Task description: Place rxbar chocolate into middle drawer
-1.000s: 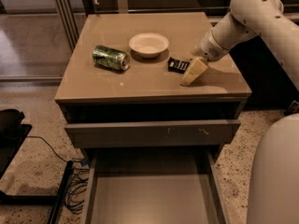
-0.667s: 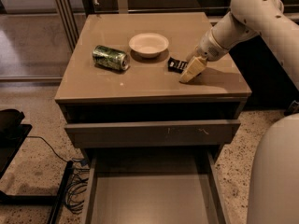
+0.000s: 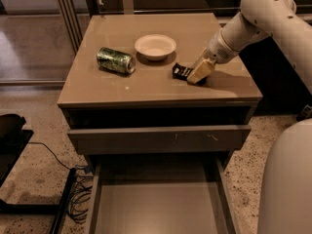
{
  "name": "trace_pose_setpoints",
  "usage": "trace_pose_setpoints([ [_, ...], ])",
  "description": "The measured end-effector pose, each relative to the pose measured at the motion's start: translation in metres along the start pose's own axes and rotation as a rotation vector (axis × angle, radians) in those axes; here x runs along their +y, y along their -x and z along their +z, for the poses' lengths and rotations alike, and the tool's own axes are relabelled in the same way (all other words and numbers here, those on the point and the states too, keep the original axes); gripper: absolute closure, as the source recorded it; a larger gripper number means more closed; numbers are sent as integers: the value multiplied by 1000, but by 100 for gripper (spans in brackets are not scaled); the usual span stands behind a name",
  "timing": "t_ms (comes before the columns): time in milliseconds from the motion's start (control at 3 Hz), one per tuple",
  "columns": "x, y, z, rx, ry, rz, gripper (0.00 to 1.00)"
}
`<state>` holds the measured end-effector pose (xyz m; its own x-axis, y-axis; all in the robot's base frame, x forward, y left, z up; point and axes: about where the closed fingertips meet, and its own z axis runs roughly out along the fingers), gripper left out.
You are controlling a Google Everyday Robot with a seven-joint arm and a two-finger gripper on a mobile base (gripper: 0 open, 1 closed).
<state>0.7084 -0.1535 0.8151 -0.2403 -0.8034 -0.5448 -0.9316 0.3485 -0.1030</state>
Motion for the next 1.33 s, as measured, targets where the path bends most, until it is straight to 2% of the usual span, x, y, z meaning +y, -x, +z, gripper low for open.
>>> trace_pose_setpoints([
  [333,0,0,0,0,0,0,100],
  [1000,0,2,-3,0,0,0,100],
  [1333,13,-7,-17,1,-22,6,100],
])
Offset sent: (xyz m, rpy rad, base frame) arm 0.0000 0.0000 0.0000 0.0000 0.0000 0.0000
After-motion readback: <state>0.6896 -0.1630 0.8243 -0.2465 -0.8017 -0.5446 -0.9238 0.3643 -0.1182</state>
